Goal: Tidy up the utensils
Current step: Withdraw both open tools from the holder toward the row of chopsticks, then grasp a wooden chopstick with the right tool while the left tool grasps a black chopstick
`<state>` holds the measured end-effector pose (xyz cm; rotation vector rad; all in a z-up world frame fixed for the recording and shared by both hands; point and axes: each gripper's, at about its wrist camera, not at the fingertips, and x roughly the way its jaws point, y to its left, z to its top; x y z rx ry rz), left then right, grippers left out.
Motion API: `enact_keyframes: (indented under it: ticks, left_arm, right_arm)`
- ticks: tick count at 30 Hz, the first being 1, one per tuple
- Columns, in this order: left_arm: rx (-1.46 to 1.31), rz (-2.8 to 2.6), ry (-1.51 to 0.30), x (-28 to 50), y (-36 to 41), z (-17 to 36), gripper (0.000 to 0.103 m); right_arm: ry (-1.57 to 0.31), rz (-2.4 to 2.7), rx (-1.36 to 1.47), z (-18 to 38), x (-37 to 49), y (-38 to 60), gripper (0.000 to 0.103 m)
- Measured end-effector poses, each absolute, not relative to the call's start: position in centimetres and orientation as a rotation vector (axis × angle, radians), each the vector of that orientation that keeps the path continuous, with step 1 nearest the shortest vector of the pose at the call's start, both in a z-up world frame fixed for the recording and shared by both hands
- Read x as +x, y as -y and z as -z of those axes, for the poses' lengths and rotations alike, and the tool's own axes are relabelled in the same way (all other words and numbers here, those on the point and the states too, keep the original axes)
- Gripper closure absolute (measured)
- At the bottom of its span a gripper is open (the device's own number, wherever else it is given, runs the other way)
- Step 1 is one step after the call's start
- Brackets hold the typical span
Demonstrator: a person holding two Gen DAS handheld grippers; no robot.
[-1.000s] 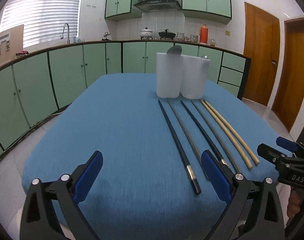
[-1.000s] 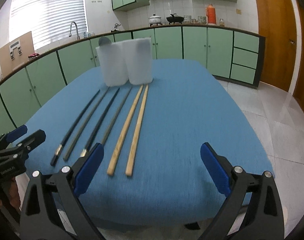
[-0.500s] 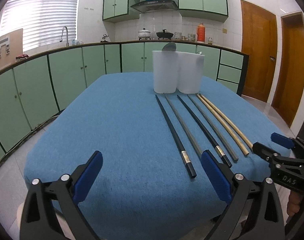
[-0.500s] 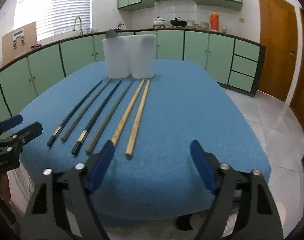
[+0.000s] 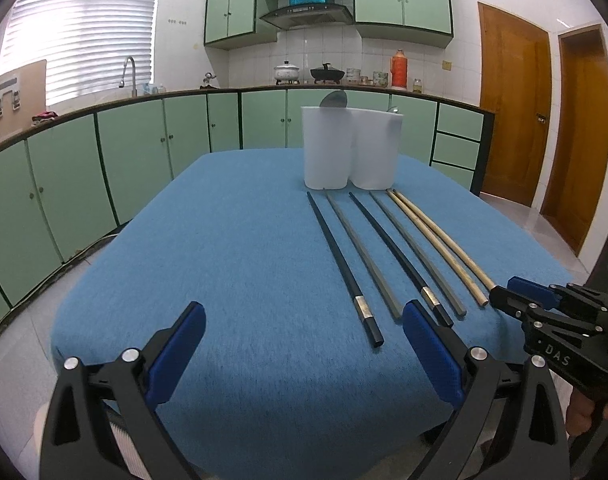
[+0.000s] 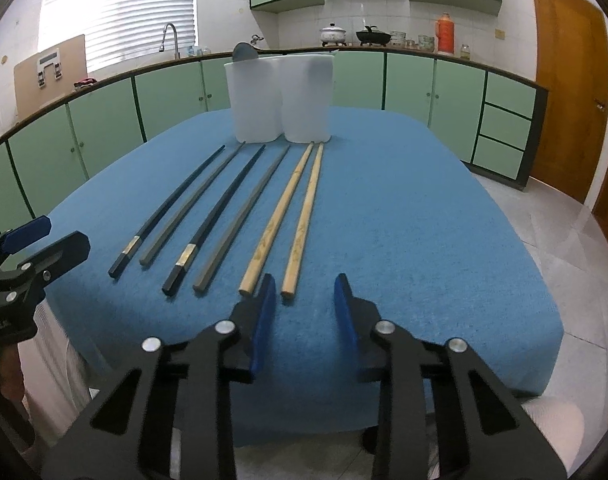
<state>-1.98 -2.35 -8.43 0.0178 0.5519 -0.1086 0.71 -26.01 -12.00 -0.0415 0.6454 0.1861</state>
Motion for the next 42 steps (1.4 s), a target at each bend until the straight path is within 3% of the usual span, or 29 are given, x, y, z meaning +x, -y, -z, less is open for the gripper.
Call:
enact_keyframes:
  ticks: [11, 20, 29, 34, 39, 42]
  left_arm:
    - [0.009, 0.108, -0.553, -2.2, 2.1, 8.4, 0.006]
    - [0.011, 0.133, -0.559, -2.5, 2.6, 8.8, 0.008]
    - [0.006, 0.184, -0.638, -1.8, 3.9, 10.1, 0.050]
    - [0.006, 0.183, -0.641, -1.5, 4.5, 10.3, 0.060]
    - [0.008, 0.183, -0.641, -1.0, 4.9, 10.4, 0.083]
    - [0.005, 0.190, -0.643, -1.1, 5.0, 10.5, 0.091]
  right_arm:
    - [-0.638, -0.206, -0.044, 12.2, 0.7, 25.2, 0.095]
    - [-0.629, -0.177, -0.045, 12.2, 0.0, 25.7, 0.096]
    - [-0.630, -0.173, -0.018, 12.2, -0.3, 26.8, 0.097]
    - [-0.632, -0.176, -0.002, 12.2, -0.1, 27.1, 0.097]
    - [-0.633, -0.176, 0.002, 12.3, 0.1, 27.0, 0.097]
    - [-0.633, -0.171, 0.001, 12.3, 0.1, 27.0, 0.096]
